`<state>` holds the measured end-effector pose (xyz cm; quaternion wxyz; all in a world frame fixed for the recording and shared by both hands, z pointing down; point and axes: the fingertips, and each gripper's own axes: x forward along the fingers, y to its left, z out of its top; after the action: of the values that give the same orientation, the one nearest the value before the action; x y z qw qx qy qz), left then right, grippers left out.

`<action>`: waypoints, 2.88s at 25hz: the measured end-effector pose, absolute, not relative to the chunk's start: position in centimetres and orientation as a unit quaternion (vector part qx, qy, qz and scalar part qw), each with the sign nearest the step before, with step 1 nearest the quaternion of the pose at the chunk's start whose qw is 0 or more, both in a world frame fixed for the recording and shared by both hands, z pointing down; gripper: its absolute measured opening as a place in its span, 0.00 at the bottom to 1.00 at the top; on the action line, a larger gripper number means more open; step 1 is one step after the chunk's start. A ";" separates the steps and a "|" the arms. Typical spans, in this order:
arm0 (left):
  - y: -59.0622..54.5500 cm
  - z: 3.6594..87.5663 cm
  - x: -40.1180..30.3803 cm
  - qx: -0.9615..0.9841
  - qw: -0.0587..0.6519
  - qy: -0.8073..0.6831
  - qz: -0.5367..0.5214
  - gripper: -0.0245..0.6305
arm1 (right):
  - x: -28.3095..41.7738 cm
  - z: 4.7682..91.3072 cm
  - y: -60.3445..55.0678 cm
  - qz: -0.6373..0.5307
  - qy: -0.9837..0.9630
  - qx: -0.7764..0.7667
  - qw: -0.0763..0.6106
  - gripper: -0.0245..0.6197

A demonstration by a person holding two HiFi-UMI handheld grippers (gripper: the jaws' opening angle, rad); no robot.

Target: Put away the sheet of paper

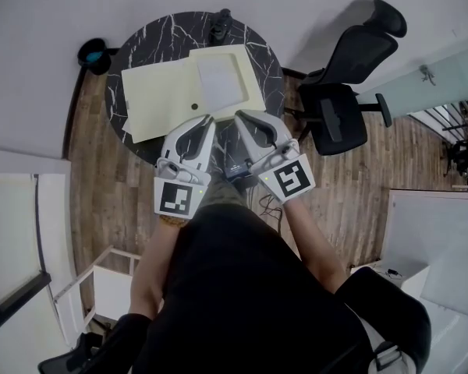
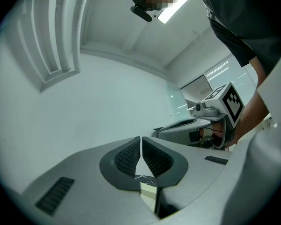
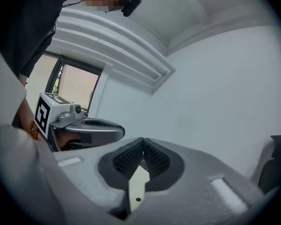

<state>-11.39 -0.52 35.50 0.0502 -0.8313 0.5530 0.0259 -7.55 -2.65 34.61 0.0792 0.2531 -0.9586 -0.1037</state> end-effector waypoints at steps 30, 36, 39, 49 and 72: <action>-1.4 35.6 -11.9 -0.827 0.068 0.558 0.018 0.07 | -9.3 35.4 -3.8 -0.097 -0.966 0.224 0.086 0.04; -1.6 35.8 -11.6 -0.830 0.055 0.555 0.019 0.07 | -8.9 35.4 -4.6 -0.099 -0.964 0.227 0.095 0.04; -1.6 35.8 -11.6 -0.830 0.062 0.554 0.017 0.07 | -9.0 35.5 -4.7 -0.104 -0.964 0.225 0.097 0.04; -1.2 36.6 -13.0 -0.826 0.047 0.562 0.014 0.07 | -10.4 36.6 -3.9 -0.096 -0.965 0.217 0.107 0.03; -0.6 39.5 -17.2 -0.805 0.023 0.592 -0.018 0.07 | -12.1 41.6 -6.1 -0.066 -0.966 0.207 0.143 0.03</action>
<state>-17.20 -0.58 39.48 0.0234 -0.8053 0.5921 -0.0177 -12.14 -6.08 41.61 0.1431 0.2067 -0.9657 -0.0657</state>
